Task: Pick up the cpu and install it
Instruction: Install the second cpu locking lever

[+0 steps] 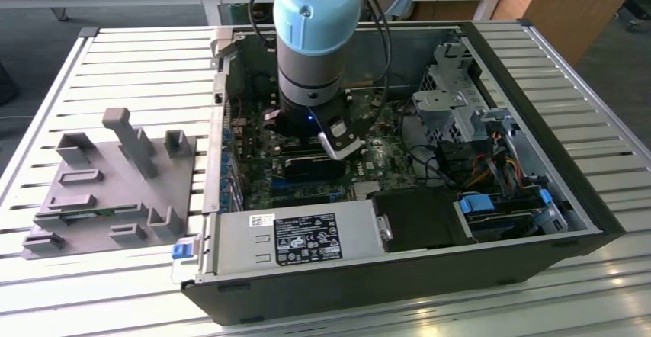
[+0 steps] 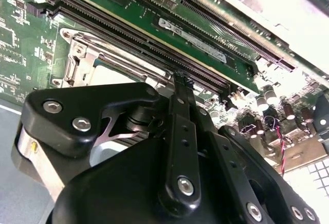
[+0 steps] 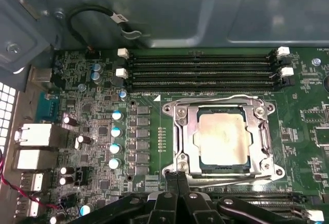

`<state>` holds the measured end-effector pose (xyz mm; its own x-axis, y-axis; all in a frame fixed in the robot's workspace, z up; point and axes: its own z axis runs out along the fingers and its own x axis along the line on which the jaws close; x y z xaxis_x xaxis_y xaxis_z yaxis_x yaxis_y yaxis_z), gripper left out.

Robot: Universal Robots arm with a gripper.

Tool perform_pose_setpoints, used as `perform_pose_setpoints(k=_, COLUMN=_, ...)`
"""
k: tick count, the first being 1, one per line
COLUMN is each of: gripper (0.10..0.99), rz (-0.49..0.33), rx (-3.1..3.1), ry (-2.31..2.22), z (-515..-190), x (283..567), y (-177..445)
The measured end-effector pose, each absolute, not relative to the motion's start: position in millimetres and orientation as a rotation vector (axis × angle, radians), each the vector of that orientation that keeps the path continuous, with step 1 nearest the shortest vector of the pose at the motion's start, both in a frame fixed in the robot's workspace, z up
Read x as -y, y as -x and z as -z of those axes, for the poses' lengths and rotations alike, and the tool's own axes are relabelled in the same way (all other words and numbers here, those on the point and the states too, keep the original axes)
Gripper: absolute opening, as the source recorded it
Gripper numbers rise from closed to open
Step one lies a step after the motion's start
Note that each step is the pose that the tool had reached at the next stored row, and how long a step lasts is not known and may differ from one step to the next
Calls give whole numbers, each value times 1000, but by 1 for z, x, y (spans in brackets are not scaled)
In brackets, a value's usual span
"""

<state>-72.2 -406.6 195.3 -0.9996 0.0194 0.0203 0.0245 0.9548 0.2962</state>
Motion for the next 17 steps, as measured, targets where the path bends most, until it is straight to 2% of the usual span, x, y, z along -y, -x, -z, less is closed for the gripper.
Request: perform_pose_setpoints(k=17, gripper=106, rz=517, rx=3081, ry=35, z=-188, x=406, y=79)
